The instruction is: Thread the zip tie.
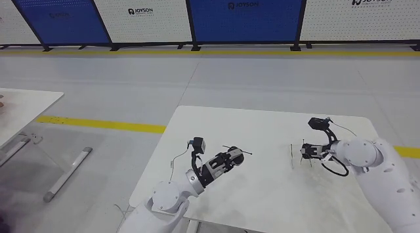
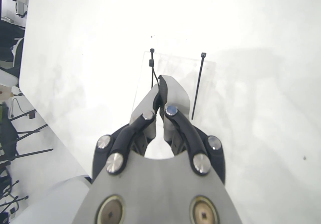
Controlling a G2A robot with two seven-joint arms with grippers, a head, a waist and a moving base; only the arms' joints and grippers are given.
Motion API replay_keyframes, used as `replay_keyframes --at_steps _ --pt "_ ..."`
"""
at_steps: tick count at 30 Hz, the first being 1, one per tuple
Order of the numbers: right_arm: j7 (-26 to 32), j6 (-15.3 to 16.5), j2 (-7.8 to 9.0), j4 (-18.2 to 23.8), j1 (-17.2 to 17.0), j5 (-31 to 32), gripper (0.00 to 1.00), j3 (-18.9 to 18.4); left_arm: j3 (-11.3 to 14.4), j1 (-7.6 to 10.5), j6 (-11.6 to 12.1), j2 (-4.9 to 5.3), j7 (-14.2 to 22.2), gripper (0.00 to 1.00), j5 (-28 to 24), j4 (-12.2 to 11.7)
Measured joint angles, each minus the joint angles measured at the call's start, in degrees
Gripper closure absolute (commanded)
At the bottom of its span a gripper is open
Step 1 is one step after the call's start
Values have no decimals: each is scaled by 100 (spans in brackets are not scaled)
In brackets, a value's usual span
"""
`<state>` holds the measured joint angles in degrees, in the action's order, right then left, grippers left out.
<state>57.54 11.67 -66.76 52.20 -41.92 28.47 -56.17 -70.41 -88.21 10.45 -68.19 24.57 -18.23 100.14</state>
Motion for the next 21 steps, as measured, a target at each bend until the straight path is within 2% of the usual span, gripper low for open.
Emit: replay_keyframes --at_steps 8,11,17,21 --pt "-121 -16 1 147 -123 64 100 32 0 0 0 0 0 100 0 0" --pt "-239 117 50 318 -245 5 100 -101 0 0 0 0 0 100 0 0" --pt "-569 428 297 953 -826 -88 100 -769 0 0 0 0 0 100 0 0" --pt "-1013 778 486 1680 -1506 -247 100 -1392 0 0 0 0 0 100 0 0"
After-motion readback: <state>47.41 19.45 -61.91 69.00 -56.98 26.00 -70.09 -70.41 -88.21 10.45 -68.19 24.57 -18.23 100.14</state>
